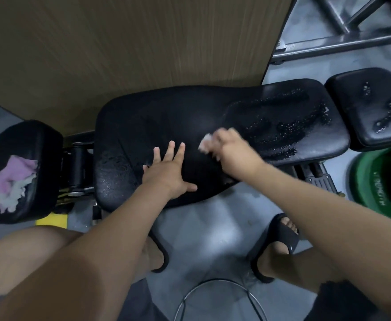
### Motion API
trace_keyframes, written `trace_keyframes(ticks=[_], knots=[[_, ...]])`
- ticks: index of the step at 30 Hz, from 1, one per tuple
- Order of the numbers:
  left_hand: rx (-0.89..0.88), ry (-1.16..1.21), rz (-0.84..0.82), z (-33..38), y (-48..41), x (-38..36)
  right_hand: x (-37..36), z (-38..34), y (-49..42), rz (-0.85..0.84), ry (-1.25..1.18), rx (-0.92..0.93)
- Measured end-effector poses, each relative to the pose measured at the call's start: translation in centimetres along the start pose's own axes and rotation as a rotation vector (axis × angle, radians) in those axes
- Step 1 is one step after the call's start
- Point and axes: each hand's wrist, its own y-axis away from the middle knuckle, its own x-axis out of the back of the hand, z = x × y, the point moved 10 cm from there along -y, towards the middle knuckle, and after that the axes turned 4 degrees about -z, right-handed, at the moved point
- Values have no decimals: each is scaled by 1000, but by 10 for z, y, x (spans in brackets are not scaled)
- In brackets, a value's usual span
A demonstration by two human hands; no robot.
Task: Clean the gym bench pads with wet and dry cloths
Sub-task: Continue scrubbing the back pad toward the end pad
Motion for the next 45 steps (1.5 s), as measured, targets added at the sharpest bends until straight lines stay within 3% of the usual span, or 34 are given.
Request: trace_keyframes(ticks=[3,6,9,11,13,16,18,20,22,24,26,28,30,32,35,37,40,42,44,45], knots=[[-3,13,-14,0,1,-3,26,63,-27,42,84,-326],[-26,12,-11,0,3,1,21,32,-21,59,53,-306],[-42,25,330,-7,7,38,-11,-35,24,-8,10,17],[-49,49,568,-14,11,57,-16,-36,46,-68,20,84],[-115,74,676,-15,5,55,6,11,48,49,60,-50],[-212,134,733,-12,-8,42,29,76,55,235,123,-400],[-224,121,799,-12,-7,38,12,55,58,254,58,-472],[-220,104,849,-13,-4,36,-18,-2,58,194,-49,-373],[-218,105,873,-14,-2,37,-38,-59,63,78,-32,-162],[-216,112,880,-15,-2,37,-34,-57,66,36,29,-64],[-211,117,882,-16,-2,37,-12,-5,70,132,116,-222],[-206,115,880,-16,-3,36,13,45,85,266,140,-500],[-197,108,872,-16,-4,36,12,41,91,334,109,-648],[-194,98,865,-16,-4,35,-6,-4,83,344,32,-603],[-189,79,868,-16,-5,34,-42,-74,75,215,-21,-336],[-182,72,875,-16,-5,33,-39,-65,76,171,35,-250],[-179,84,881,-14,-5,34,-10,-1,96,268,177,-507],[-173,82,882,-14,-5,33,-3,12,106,345,138,-688],[-174,82,884,-14,-4,34,-19,-18,97,321,42,-668],[-174,84,884,-14,-4,34,-32,-42,91,259,0,-572]])
